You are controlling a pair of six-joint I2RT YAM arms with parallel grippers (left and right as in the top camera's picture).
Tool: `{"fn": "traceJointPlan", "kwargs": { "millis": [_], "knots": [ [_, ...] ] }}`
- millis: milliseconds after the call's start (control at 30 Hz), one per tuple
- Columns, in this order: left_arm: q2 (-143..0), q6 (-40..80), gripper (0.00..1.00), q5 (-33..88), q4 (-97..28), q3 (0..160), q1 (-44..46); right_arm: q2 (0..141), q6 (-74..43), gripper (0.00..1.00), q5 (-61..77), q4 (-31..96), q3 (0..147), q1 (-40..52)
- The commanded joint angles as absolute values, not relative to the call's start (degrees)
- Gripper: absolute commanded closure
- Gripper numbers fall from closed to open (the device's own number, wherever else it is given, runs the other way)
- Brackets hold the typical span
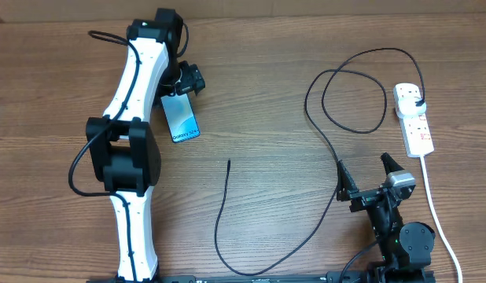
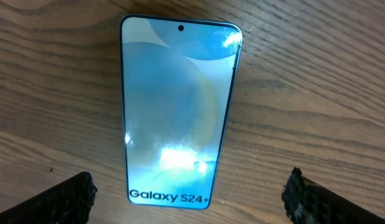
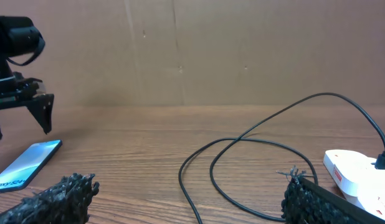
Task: Plug charger to phone and switch on socket
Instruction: 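Lower the left gripper onto the phone and align with its sides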
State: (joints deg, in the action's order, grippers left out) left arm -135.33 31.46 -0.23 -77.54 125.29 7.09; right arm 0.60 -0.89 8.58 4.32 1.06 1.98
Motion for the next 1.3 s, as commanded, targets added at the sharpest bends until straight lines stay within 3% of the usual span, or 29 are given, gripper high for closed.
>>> {"fn": "traceJointPlan", "kwargs": {
  "millis": [0, 1267],
  "knots": [
    [-135.4, 31.5, 0.0, -0.6, -77.6, 126.7, 6.8, 0.2, -1.1, 0.0, 8.4, 4.1, 0.4, 2.3],
    [-135.7, 31.9, 0.0, -3.4, -69.6, 114.3, 6.7, 0.2, -1.1, 0.0, 8.4, 4.1, 0.4, 2.3]
  ]
}}
